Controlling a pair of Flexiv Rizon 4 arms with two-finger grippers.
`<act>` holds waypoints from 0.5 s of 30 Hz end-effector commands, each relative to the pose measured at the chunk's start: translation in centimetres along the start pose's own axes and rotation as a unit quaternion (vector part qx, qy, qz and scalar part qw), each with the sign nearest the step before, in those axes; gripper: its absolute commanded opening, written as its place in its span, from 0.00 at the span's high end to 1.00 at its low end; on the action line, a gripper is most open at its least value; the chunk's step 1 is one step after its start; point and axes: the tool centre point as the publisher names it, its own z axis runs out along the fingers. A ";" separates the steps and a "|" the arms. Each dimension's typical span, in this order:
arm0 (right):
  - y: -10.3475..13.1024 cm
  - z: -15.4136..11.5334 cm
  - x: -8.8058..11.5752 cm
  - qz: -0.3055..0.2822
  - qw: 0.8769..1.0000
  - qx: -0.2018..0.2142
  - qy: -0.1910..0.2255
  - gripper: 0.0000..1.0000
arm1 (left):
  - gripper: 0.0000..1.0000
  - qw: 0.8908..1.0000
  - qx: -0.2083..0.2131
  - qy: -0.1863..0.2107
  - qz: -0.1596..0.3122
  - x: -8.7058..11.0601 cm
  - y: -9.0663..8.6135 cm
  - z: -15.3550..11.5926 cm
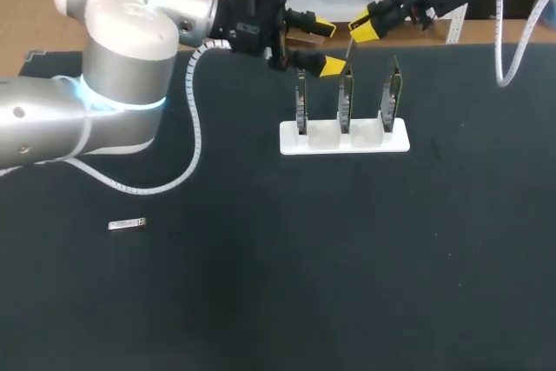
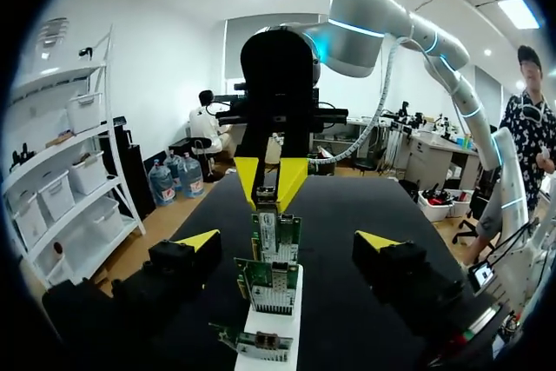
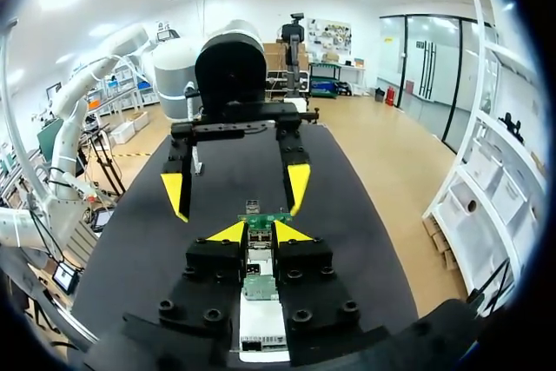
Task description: Pick up the optical module with the left hand, and insert it into the network port with the right hand.
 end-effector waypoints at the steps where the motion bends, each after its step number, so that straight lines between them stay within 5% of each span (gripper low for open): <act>1: 0.1 0.2 0.0 -0.002 1.000 0.001 -0.002 1.00 | 0.00 1.000 -0.012 0.008 -0.008 0.2 -1.0 -1.2; 15: 0.4 0.4 0.2 0.002 1.000 0.005 -0.006 1.00 | 0.00 0.998 -0.013 0.059 -0.007 1.1 -0.7 -1.5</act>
